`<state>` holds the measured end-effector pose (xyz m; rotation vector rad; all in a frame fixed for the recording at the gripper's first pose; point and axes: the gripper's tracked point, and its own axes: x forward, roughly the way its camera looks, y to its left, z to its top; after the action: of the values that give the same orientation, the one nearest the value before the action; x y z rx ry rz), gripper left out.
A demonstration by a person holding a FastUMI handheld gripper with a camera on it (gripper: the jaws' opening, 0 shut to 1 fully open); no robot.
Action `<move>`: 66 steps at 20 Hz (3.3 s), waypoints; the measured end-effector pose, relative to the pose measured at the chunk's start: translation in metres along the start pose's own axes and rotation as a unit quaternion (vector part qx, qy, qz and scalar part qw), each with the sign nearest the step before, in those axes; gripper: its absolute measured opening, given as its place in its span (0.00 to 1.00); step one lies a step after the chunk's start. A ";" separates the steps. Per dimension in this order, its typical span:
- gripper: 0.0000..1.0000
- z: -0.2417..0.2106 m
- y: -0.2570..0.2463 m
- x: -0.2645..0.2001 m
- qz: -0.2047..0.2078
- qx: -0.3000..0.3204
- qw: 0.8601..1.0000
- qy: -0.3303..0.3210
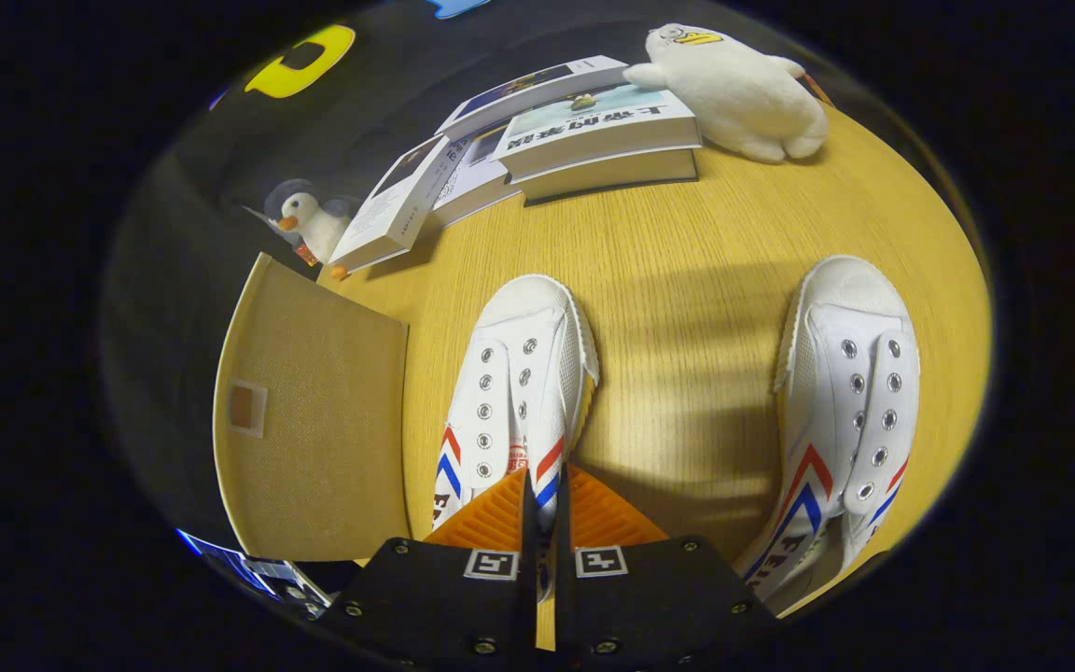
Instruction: Open the storage box then place both shoes into the box .Put the left shoe in first, then the right shoe, with the right side of both shoes facing outward in a uniform manner.
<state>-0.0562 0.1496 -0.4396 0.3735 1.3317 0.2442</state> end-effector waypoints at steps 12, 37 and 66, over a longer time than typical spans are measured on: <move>0.08 0.024 0.044 -0.068 0.055 0.023 0.998 -0.023; 0.08 0.032 0.268 -0.087 0.153 -0.137 0.978 0.024; 0.97 0.056 0.242 -0.113 0.132 -0.119 0.984 -0.020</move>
<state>-0.0178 0.3212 -0.2307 0.3500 1.1960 0.6084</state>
